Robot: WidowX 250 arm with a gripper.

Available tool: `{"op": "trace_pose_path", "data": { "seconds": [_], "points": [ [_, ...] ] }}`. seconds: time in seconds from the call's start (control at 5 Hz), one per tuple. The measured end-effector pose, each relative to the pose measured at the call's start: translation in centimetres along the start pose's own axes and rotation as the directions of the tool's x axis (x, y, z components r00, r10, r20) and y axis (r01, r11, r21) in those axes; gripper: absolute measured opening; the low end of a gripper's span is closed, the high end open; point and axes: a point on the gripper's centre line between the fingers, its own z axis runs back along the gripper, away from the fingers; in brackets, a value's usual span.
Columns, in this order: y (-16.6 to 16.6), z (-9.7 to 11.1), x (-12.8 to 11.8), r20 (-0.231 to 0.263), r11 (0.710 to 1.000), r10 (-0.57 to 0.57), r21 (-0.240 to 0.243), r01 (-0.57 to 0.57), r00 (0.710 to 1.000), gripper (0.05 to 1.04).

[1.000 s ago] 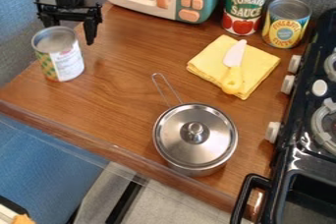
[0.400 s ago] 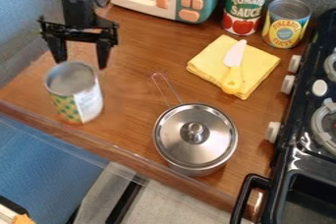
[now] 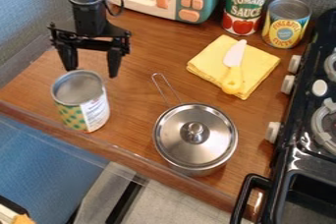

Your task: Move the can to the bottom left of the table

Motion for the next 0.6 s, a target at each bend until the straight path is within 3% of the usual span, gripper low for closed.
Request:
{"op": "trace_pose_path", "data": {
  "seconds": [0.2,0.4,0.6],
  "points": [
    [-0.8,1.8,1.1,0.052,0.995,-0.079,-0.054,0.082,0.996,0.999],
    [-1.8,3.4,1.7,0.059,0.973,-0.216,-0.073,0.22,0.975,0.999],
    [-2.7,4.2,1.7,0.055,0.944,-0.323,-0.05,0.326,0.945,0.999]
  ]
}}
